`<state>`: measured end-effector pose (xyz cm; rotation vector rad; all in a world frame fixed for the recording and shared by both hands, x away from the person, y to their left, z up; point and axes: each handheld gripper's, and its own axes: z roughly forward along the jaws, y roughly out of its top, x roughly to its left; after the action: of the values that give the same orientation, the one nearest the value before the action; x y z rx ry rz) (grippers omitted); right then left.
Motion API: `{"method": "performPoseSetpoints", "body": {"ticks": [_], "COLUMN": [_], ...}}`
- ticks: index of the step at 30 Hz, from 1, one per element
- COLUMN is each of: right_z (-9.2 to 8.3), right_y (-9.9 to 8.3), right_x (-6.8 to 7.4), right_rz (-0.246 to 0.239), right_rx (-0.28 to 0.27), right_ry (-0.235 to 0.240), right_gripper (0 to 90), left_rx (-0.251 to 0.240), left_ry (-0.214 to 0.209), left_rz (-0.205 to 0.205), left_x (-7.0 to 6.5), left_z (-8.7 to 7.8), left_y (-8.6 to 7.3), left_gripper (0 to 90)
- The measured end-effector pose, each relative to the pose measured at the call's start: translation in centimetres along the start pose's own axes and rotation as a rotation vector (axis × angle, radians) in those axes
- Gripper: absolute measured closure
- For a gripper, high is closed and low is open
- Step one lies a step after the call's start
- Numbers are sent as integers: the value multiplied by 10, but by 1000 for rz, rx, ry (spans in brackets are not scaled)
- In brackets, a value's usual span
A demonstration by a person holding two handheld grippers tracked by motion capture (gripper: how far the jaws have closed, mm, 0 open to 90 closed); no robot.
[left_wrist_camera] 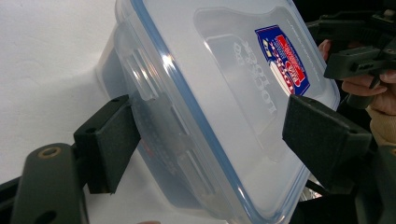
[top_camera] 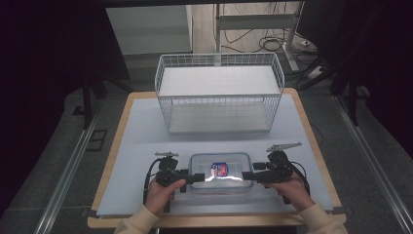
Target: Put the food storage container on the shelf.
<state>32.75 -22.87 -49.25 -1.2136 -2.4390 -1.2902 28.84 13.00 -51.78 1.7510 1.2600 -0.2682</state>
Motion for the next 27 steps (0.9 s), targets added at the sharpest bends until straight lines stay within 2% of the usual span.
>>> {"method": "performPoseSetpoints", "body": {"ticks": [2,3,4,5,8,11,17,27], "right_z": [2,5,5,10,11,8,4,-2], "right_y": [0,-1,-1,-1,-1,-1,-2,-6], "right_x": [-2,-5,-5,-6,-5,-8,-11,-6], "right_rz": [27,59,59,86,101,128,155,159], "right_rx": [13,33,33,58,64,56,39,4], "right_ry": [25,69,69,113,110,117,125,116], "right_gripper": [204,203,203,190,193,263,321,387], "left_rx": [0,-1,-2,-3,-7,-9,-15,-40], "left_ry": [0,1,1,3,3,5,6,8], "left_rz": [0,-1,-3,-3,-5,-2,5,21], "left_x": [0,0,0,-1,-1,-1,-1,-5], "left_z": [0,0,0,0,1,0,-1,-8], "left_y": [0,0,0,0,-1,-1,-3,-6], "left_gripper": [197,197,197,196,197,197,214,277]}}
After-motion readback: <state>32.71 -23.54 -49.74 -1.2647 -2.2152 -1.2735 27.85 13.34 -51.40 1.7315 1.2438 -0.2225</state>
